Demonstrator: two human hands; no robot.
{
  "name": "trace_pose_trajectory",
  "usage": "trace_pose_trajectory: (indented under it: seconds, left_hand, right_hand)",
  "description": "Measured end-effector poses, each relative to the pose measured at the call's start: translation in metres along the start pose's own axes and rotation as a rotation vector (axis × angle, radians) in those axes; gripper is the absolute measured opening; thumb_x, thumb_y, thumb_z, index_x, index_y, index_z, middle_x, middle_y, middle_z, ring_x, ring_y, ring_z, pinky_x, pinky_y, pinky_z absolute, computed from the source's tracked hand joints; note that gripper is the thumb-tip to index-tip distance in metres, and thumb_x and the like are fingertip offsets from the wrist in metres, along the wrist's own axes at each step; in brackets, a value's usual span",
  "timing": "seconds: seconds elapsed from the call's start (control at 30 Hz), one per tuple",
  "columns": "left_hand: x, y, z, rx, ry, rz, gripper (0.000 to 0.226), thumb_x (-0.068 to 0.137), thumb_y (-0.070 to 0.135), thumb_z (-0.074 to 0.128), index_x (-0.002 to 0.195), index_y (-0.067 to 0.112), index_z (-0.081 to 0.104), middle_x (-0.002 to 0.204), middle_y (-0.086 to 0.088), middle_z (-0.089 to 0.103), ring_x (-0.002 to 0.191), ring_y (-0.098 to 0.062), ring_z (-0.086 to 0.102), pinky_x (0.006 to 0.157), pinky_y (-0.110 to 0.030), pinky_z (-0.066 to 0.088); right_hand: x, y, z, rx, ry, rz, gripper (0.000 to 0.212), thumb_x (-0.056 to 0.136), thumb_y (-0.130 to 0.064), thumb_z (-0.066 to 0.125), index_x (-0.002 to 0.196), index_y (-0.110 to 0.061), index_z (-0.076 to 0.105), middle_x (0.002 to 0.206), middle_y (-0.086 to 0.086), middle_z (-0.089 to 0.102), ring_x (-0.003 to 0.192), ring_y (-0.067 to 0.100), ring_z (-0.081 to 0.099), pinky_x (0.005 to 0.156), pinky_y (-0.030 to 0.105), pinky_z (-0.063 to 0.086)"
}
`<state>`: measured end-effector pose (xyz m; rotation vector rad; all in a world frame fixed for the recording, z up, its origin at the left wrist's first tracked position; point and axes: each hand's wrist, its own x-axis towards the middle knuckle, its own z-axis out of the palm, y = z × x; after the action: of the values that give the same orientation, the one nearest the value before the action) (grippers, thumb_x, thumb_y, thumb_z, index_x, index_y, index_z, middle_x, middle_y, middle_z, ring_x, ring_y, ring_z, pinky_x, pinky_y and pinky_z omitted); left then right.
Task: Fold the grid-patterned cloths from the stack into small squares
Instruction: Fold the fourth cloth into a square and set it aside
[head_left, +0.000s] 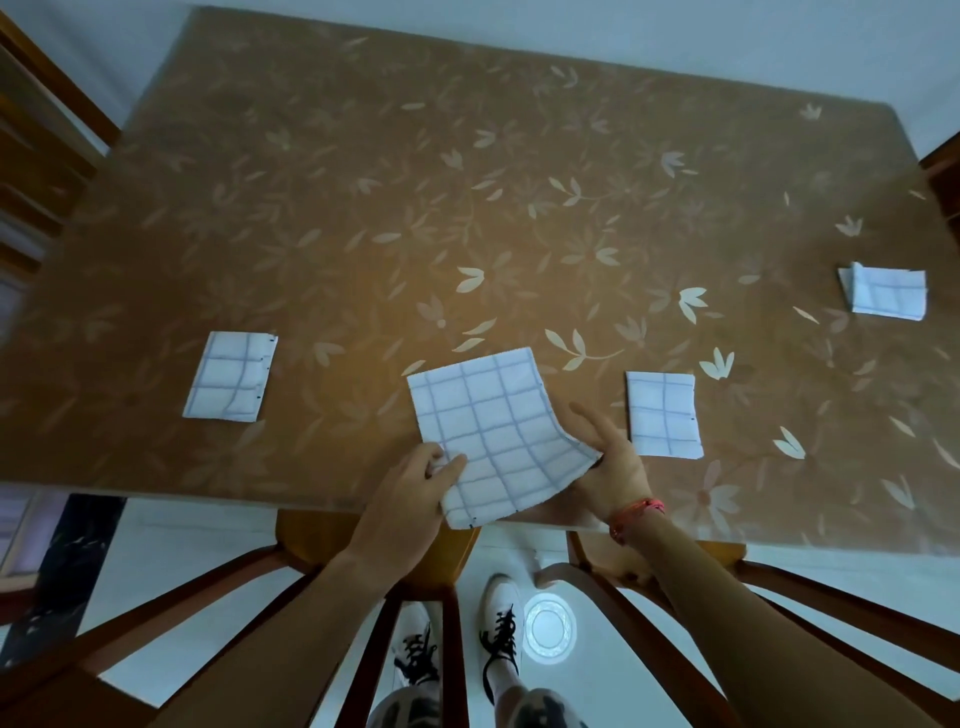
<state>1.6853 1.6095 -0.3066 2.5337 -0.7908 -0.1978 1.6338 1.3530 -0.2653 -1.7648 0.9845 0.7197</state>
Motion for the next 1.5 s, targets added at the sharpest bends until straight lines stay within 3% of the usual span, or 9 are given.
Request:
trace_pose_trajectory:
  seconds: [0.13, 0.2, 0.33, 0.67, 0.83, 0.93, 1.1, 1.3, 1.5]
  left_hand:
    - [-0.009, -0.020, -0.006, -0.001, 0.004, 0.047, 0.048, 0.081, 0.003, 0.074, 0.127, 0.006, 0.061, 0.126, -0.018, 0.056, 0.109, -0.035, 0.058, 0.082, -0.040, 0.057]
    - [-0.013, -0.027, -0.007, 0.011, 0.014, 0.068, 0.050, 0.076, 0.005, 0.078, 0.124, 0.007, 0.064, 0.123, -0.016, 0.059, 0.111, -0.031, 0.055, 0.083, -0.041, 0.056]
    - [-0.014, -0.029, -0.012, 0.048, 0.048, 0.028, 0.045, 0.070, 0.013, 0.084, 0.112, 0.014, 0.068, 0.112, -0.003, 0.065, 0.108, -0.020, 0.051, 0.078, -0.035, 0.044]
    - [-0.008, -0.038, -0.011, 0.009, 0.101, -0.058, 0.030, 0.075, 0.007, 0.078, 0.102, 0.015, 0.068, 0.105, 0.002, 0.068, 0.101, -0.019, 0.056, 0.072, -0.034, 0.040]
    - [0.004, -0.039, -0.015, -0.106, 0.095, -0.188, 0.022, 0.091, 0.035, 0.050, 0.095, 0.023, 0.068, 0.093, 0.013, 0.066, 0.094, -0.010, 0.054, 0.077, -0.032, 0.036]
    - [0.012, -0.042, -0.015, -0.138, 0.105, -0.236, 0.020, 0.092, 0.042, 0.046, 0.083, 0.029, 0.058, 0.078, 0.017, 0.055, 0.079, -0.010, 0.051, 0.075, -0.037, 0.041]
    - [0.029, -0.042, -0.016, -0.182, 0.136, -0.299, 0.016, 0.091, 0.028, 0.059, 0.078, 0.032, 0.050, 0.069, 0.018, 0.047, 0.068, -0.010, 0.048, 0.068, -0.033, 0.040]
    - [0.040, -0.046, -0.015, -0.082, 0.125, -0.320, 0.008, 0.092, 0.032, 0.057, 0.089, 0.025, 0.059, 0.077, 0.011, 0.058, 0.075, -0.013, 0.054, 0.074, -0.038, 0.047]
    - [0.041, -0.046, -0.016, 0.220, 0.136, -0.090, 0.035, 0.094, 0.031, 0.043, 0.121, 0.012, 0.056, 0.121, -0.007, 0.059, 0.111, -0.025, 0.053, 0.089, -0.039, 0.043]
  right_hand:
    - [0.004, -0.019, 0.010, -0.342, 0.261, -0.656, 0.034, 0.058, -0.008, 0.084, 0.089, -0.019, 0.075, 0.093, -0.002, 0.067, 0.084, 0.018, 0.066, 0.074, 0.014, 0.050]
    - [0.003, -0.023, 0.013, -0.508, 0.240, -0.804, 0.035, 0.050, -0.015, 0.091, 0.081, -0.020, 0.076, 0.092, 0.002, 0.064, 0.081, 0.020, 0.063, 0.072, 0.026, 0.054]
    - [0.006, -0.016, 0.018, -0.608, 0.211, -0.874, 0.039, 0.040, -0.027, 0.095, 0.072, -0.020, 0.074, 0.093, 0.002, 0.070, 0.085, 0.016, 0.060, 0.074, 0.023, 0.051]
    - [0.000, -0.029, 0.016, -0.605, 0.210, -0.658, 0.009, 0.077, -0.023, 0.066, 0.084, -0.021, 0.070, 0.083, 0.004, 0.069, 0.080, 0.024, 0.064, 0.071, 0.036, 0.055]
    - [-0.026, -0.062, 0.012, -0.588, 0.150, -0.365, 0.045, 0.093, -0.007, 0.052, 0.053, 0.002, 0.068, 0.064, 0.016, 0.063, 0.073, 0.037, 0.053, 0.063, 0.025, 0.045]
    - [0.007, -0.034, 0.016, -0.544, 0.250, -0.446, 0.029, 0.084, -0.036, 0.064, 0.094, -0.010, 0.071, 0.087, 0.009, 0.072, 0.087, 0.028, 0.067, 0.074, 0.030, 0.050]
    - [0.015, -0.049, 0.016, -0.401, 0.328, -0.474, 0.024, 0.082, -0.037, 0.065, 0.095, -0.018, 0.069, 0.083, 0.001, 0.072, 0.079, 0.021, 0.066, 0.070, 0.029, 0.052]
    - [0.038, -0.054, 0.019, -0.385, 0.319, -0.426, 0.026, 0.083, -0.038, 0.061, 0.064, -0.026, 0.049, 0.057, -0.011, 0.056, 0.070, 0.021, 0.059, 0.057, 0.025, 0.039]
    - [0.049, -0.055, 0.021, -0.408, 0.324, -0.423, 0.017, 0.082, -0.040, 0.060, 0.084, -0.023, 0.061, 0.062, -0.011, 0.057, 0.070, 0.018, 0.060, 0.060, 0.025, 0.043]
